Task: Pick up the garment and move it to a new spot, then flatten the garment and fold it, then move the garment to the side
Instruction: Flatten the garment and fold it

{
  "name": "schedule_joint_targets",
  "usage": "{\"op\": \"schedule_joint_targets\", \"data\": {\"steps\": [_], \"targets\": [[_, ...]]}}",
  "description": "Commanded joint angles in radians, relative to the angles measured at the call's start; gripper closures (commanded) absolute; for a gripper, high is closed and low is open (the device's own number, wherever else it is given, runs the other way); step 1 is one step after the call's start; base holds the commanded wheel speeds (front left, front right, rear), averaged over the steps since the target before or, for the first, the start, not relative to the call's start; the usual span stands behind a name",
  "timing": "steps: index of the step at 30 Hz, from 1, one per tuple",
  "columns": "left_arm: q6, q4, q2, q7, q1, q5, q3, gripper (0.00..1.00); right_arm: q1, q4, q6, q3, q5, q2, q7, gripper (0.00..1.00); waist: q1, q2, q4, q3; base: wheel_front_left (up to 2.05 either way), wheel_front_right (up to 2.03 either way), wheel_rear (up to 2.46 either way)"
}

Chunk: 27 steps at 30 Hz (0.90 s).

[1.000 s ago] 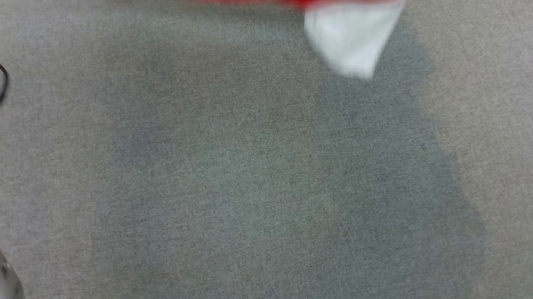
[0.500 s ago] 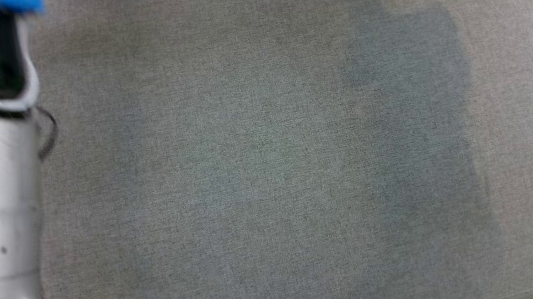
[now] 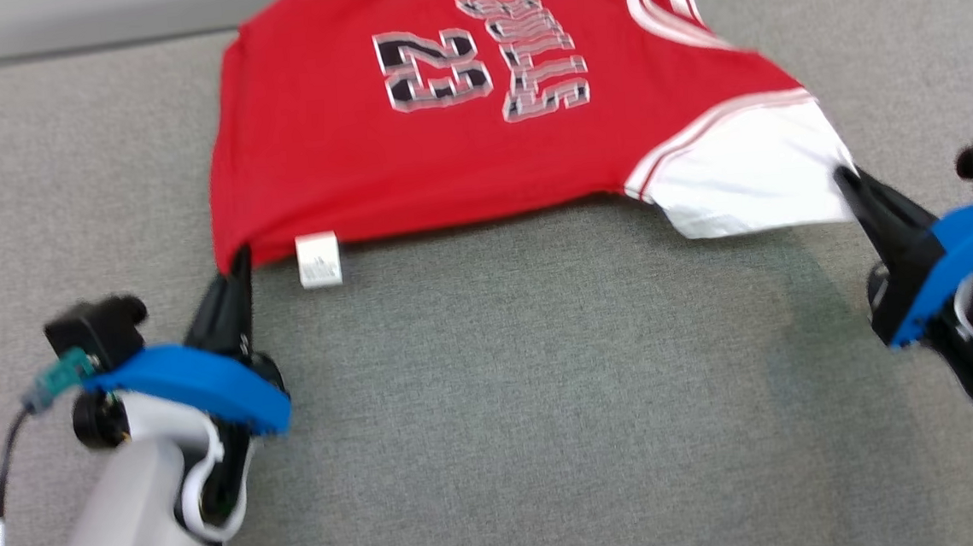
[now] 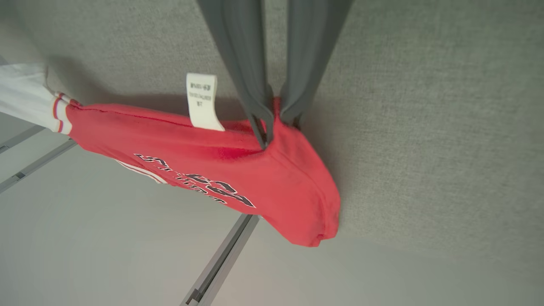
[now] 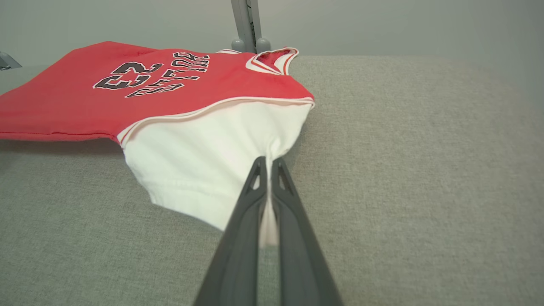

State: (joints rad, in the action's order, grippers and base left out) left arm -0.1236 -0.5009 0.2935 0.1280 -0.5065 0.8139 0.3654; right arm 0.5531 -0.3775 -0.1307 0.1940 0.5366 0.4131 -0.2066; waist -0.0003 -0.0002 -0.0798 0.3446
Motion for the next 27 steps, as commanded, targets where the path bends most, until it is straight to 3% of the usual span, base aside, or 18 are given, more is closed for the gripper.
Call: {"op": "schedule_joint_targets", "data": {"steps": [1, 8, 15, 27], "targets": [[0.015, 0.015, 0.010, -0.001, 0.059, -0.007, 0.010, 1.00, -0.092, 0.061, 0.000, -0.063, -0.018, -0.016, -0.046, 1.00, 0.0003, 0.0002, -0.007, -0.039, 0.00, 0.00, 0.00], [0.082, 0.105, 0.034, -0.020, 0.249, -0.028, 0.048, 1.00, -0.377, 0.325, 0.000, -0.253, -0.133, -0.161, -0.241, 1.00, 0.0003, 0.0002, 0.005, -0.112, 0.00, 0.00, 0.00], [0.153, 0.215, 0.071, -0.059, 0.383, -0.068, 0.089, 1.00, -0.571, 0.531, 0.000, -0.369, -0.236, -0.297, -0.419, 1.00, 0.0003, 0.0002, 0.025, -0.155, 0.00, 0.00, 0.00], [0.234, 0.433, 0.217, -0.265, 0.510, -0.119, 0.154, 1.00, -0.695, 0.690, 0.000, -0.436, -0.306, -0.356, -0.583, 1.00, 0.0003, 0.0002, 0.025, -0.162, 0.00, 0.00, 0.00]]}}
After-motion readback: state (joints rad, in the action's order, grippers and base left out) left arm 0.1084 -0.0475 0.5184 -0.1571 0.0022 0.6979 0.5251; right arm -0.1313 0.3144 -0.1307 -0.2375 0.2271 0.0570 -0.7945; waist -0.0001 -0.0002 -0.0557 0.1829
